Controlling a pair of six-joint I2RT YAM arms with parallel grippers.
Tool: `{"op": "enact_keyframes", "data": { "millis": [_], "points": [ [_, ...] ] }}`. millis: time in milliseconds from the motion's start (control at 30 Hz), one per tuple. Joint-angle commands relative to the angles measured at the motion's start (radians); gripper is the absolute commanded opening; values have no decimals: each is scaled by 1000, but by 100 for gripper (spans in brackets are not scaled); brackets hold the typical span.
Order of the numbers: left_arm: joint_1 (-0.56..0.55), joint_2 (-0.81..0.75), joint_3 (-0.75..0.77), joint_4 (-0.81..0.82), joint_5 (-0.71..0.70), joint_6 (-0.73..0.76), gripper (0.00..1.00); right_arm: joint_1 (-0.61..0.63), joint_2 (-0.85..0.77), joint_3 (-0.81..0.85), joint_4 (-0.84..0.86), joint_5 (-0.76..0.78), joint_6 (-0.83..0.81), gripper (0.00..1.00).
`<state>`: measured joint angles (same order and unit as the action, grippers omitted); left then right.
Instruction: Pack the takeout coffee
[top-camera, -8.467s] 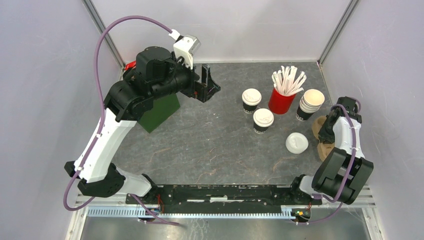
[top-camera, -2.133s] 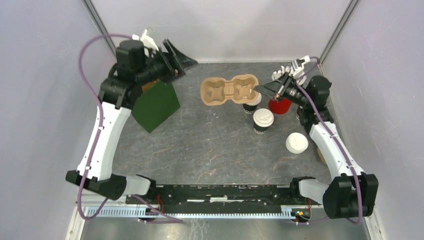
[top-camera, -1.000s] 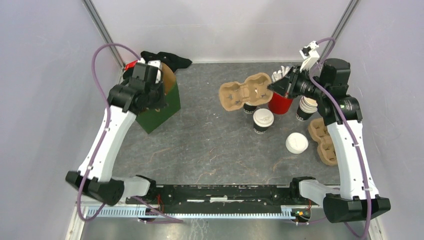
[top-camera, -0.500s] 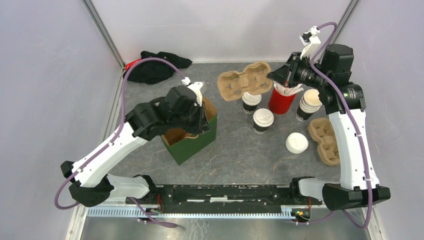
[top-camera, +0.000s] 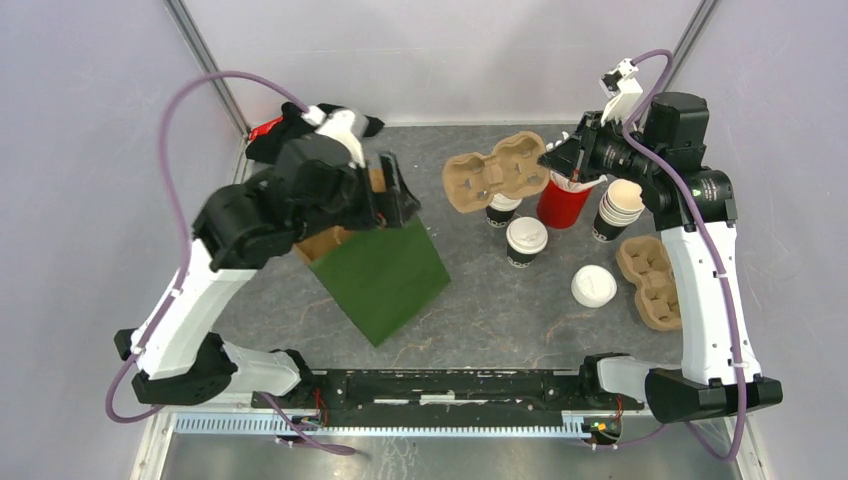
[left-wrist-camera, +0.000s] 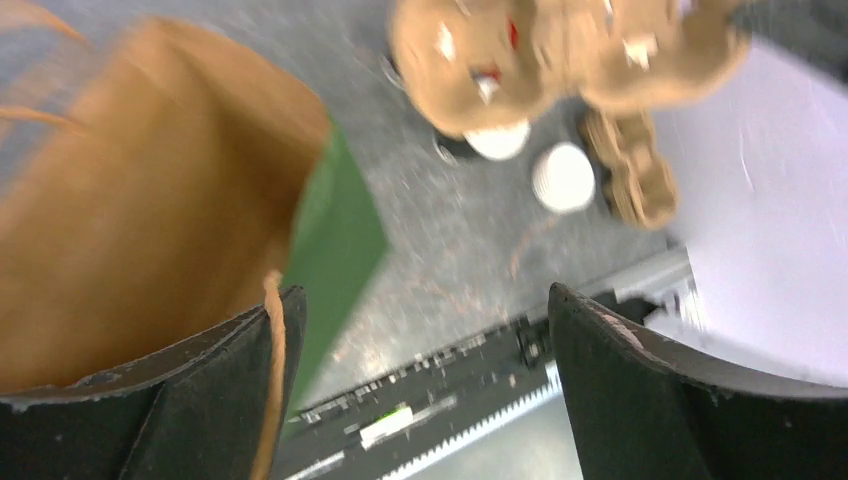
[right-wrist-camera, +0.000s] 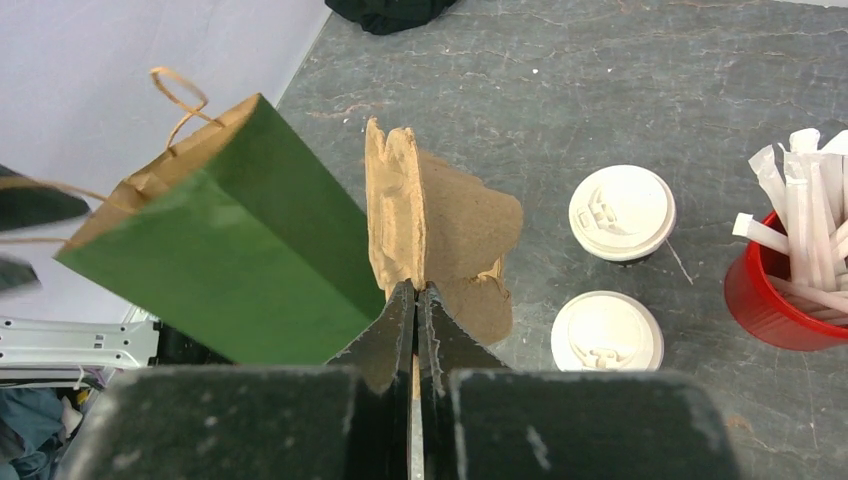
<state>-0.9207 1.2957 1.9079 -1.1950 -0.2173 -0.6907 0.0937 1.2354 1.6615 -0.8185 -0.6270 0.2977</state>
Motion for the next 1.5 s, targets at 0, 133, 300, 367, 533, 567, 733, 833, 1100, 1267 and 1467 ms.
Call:
{"op": "enact_keyframes", "data": {
  "millis": [0, 133, 300, 367, 533, 567, 733, 833, 1100, 1267, 1467],
  "points": [
    [108, 49, 169, -244, -273, -39, 97, 3, -19, 41, 9, 11, -29, 0],
    [209, 27, 130, -101, -69, 126, 80, 3, -20, 34, 8, 7, -29, 0],
    [207, 14, -89, 135, 191, 151, 24, 3, -25, 14, 21, 11, -25, 0],
    [207, 61, -43, 95, 114, 158, 3, 2, -25, 12, 27, 13, -22, 0],
    [204, 261, 272, -167, -113, 273, 2, 2, -19, 4, 23, 17, -33, 0],
    [198, 298, 322, -205, -154, 291, 2, 2, -18, 3, 21, 19, -35, 0],
    [158, 309, 272, -157, -162, 334, 2, 2, -22, -16, 29, 31, -38, 0],
    [157, 250, 111, -44, -54, 307, 8, 2, -21, -26, 33, 30, -40, 0],
    [149, 177, -26, 45, 95, 264, 88, 2, -1, -25, 33, 28, -54, 0],
    [159, 180, 32, 17, 126, 299, 93, 3, 17, -24, 38, 17, -53, 0],
    [192, 196, 172, -72, -112, 263, 94, 2, 26, -17, 41, 6, -49, 0]
  ]
}}
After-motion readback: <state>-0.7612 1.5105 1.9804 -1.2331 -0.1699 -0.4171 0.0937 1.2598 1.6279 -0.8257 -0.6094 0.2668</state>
